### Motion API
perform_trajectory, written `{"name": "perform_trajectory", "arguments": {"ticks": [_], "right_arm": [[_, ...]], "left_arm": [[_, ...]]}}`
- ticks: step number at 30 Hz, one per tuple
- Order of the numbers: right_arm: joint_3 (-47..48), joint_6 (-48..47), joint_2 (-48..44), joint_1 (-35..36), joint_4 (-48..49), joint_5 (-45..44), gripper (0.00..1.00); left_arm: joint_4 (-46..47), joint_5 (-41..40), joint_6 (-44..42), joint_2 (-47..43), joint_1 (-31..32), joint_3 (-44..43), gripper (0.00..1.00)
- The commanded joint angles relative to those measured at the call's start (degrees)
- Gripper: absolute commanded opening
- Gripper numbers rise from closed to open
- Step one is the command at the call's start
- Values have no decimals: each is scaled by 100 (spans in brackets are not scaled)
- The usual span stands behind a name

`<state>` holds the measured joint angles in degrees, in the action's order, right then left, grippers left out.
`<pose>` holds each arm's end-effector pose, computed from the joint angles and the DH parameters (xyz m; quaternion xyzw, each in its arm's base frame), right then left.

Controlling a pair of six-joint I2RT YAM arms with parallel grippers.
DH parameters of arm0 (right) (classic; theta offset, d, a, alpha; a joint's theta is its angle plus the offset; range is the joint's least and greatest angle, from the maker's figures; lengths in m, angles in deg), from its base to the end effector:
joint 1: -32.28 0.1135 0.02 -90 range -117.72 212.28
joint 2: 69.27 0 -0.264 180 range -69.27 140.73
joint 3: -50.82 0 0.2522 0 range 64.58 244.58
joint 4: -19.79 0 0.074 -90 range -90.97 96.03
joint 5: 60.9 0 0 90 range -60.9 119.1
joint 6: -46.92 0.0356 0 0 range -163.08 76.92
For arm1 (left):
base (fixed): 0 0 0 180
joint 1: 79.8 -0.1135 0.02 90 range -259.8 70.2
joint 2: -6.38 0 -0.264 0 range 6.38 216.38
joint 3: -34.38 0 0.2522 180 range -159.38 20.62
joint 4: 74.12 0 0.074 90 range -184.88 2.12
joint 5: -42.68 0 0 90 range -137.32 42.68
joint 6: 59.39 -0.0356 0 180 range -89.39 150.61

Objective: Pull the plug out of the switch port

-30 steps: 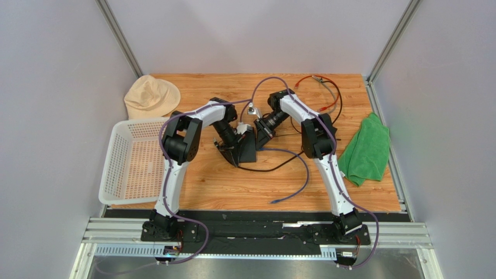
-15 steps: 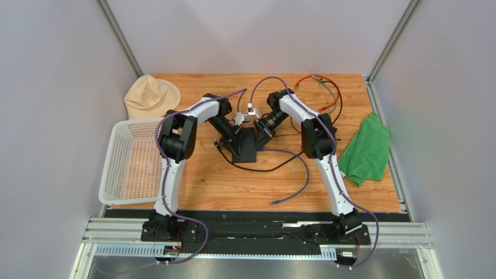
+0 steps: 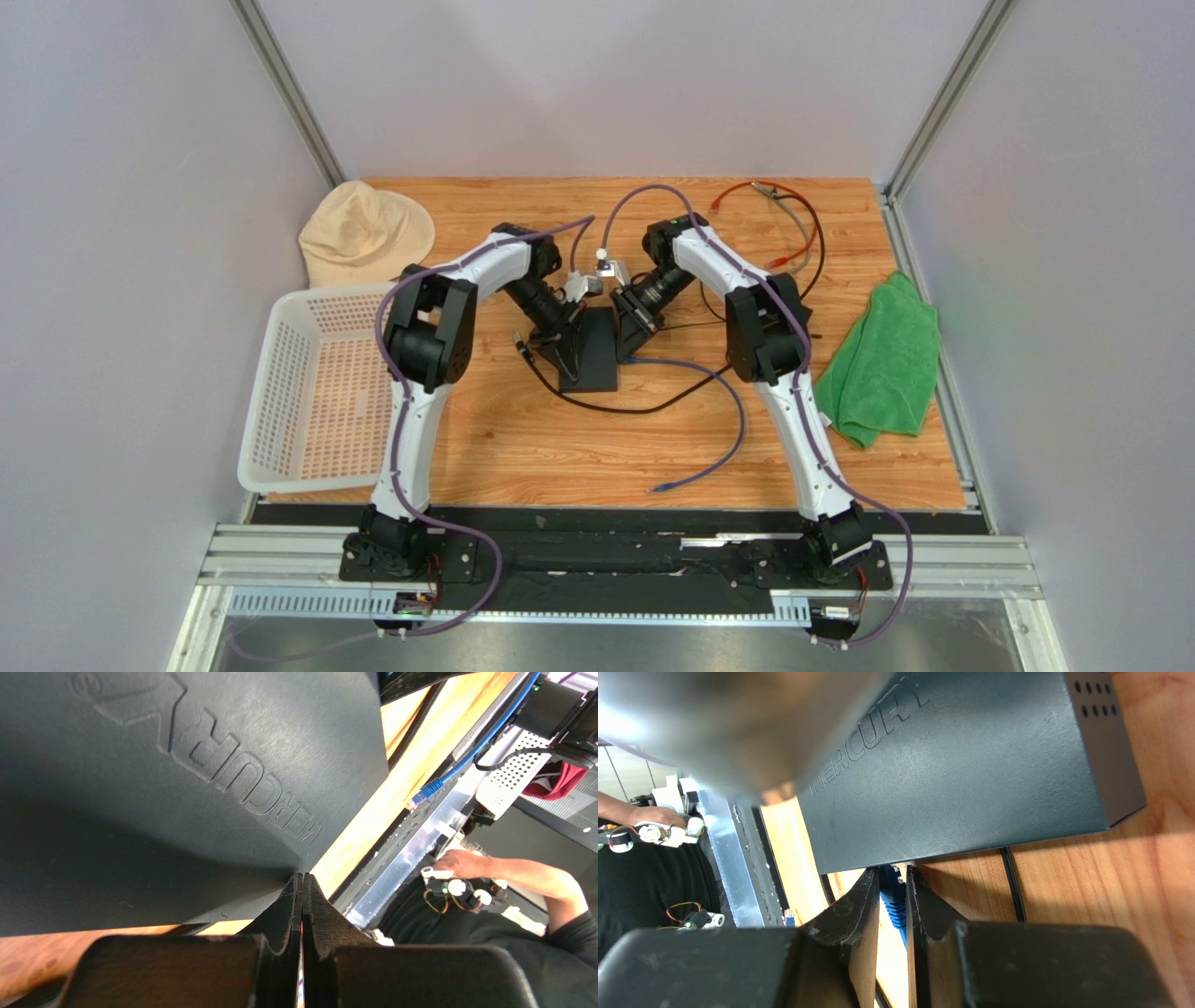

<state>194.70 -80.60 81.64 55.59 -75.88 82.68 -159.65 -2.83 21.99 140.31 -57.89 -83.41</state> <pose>0.4296 0.2163 0.1182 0.4062 -0.7903 -0.4567 0.0426 0.3853 -0.1819 0.1362 -0.2053 -0.8984 0.3632 0.1370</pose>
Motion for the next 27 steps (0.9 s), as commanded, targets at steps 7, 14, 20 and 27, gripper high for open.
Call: {"name": "perform_trajectory", "arguments": {"ticks": [7,14,20,27], "right_arm": [[-295,-159,193,-37,-1363,-1719,0],[-619,-229,0,-55,-1372,-1957,0],[-840,-801,-334,-63,-1372,-2212,0],[-989,-906,-369,-81,-1372,-2062,0]], "left_arm": [[532,-1601,194,169,94,356,0],[567,-1698,247,186,138,445,0],[541,-1672,203,230,138,436,0],[515,-1610,168,274,129,427,0]]}}
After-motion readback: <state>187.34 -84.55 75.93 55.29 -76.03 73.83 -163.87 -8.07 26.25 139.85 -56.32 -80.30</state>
